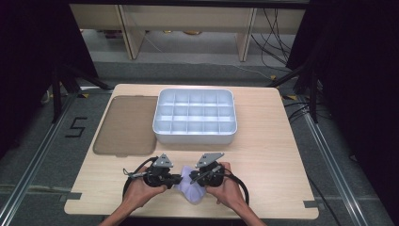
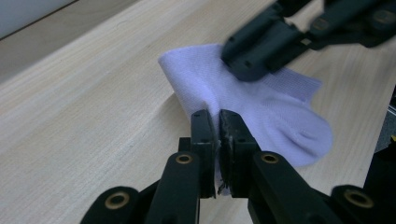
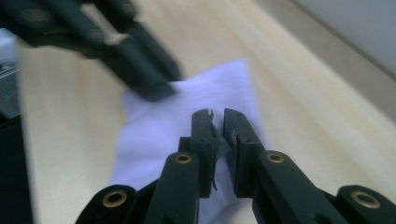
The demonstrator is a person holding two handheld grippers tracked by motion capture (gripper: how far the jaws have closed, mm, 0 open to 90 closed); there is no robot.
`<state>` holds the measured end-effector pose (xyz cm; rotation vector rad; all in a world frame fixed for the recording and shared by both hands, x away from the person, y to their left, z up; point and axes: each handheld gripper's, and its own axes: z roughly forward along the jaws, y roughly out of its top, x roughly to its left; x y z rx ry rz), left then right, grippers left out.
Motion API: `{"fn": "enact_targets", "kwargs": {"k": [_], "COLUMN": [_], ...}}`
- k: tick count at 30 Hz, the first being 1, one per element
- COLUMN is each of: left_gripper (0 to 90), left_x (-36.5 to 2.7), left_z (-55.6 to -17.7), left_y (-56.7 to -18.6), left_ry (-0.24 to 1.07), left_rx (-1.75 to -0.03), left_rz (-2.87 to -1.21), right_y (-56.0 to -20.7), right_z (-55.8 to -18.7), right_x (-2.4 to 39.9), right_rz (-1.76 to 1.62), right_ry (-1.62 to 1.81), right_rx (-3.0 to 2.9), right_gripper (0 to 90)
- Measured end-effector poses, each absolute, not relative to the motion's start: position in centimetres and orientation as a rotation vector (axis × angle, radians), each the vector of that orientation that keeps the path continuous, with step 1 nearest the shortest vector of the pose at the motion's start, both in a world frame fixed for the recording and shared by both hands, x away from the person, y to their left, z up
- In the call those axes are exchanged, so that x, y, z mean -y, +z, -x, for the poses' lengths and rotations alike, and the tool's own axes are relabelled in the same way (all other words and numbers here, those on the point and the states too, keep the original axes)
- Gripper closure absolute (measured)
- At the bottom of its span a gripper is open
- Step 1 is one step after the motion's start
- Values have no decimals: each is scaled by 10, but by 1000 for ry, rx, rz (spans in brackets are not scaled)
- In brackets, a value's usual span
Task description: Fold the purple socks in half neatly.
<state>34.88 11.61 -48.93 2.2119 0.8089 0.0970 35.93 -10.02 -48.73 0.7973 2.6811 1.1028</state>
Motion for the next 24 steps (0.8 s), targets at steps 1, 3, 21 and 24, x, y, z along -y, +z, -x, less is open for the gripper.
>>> {"fn": "enact_targets", "kwargs": {"k": [1,3,21,24], "left_gripper": [842,843,843,843], "left_x": [-116,-116,-115,-118], "left_z": [-349,-349,-348,-348], "left_y": [-489,-489,-491,-490], "left_ry": [92,94,88,97], "left_rx": [-804,-802,-826,-801], "left_rz": [-2215,-2216,-2187,-2224], "right_y": [-490,-493,-494,-500], "right_z": [-364,-368,-338,-337], "right_x": [100,99,93,86], "right_rz": [-780,-799,-698,-661], "right_ry": [1112,1051,1106,1079], "right_rx": [-2667,-2673,-2778,-2801], "right_gripper": [836,846,830,830]}}
